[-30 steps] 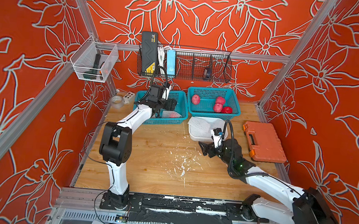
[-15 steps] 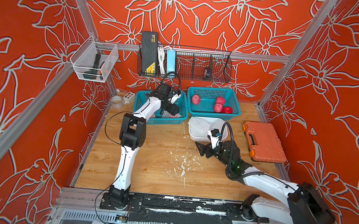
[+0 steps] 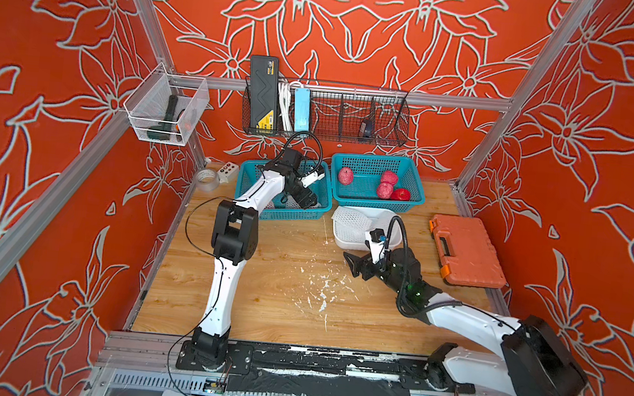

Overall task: Remove foam nets from apples
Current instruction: Pick up the apple from the basket.

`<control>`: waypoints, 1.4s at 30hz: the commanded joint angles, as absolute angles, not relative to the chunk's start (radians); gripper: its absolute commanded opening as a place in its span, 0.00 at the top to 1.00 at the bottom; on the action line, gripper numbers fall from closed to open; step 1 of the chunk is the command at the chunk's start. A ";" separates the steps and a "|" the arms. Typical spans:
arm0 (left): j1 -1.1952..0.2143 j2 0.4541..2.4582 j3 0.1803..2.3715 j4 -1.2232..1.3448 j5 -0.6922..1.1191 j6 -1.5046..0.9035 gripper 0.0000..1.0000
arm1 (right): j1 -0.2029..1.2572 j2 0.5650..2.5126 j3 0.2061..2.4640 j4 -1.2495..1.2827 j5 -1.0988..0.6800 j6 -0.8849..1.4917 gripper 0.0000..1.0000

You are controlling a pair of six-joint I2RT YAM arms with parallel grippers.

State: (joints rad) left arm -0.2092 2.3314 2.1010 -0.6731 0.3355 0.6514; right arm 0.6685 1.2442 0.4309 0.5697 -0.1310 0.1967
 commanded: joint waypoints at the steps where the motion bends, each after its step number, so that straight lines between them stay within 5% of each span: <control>1: -0.210 2.385 2.137 -0.727 0.374 0.721 0.05 | 0.677 1.261 0.464 0.569 -0.127 0.204 0.10; 19: -0.193 2.513 2.216 -0.736 0.326 0.761 0.09 | 0.676 1.288 0.487 0.541 -0.086 0.203 0.09; 42: -0.103 2.264 2.056 -0.488 0.330 0.589 0.09 | 0.676 1.318 0.502 0.542 -0.091 0.218 0.09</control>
State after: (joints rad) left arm -0.1051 2.3501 2.0701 -0.5545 0.3271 0.6052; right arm 0.6689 1.3090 0.4770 0.5388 -0.1013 0.2043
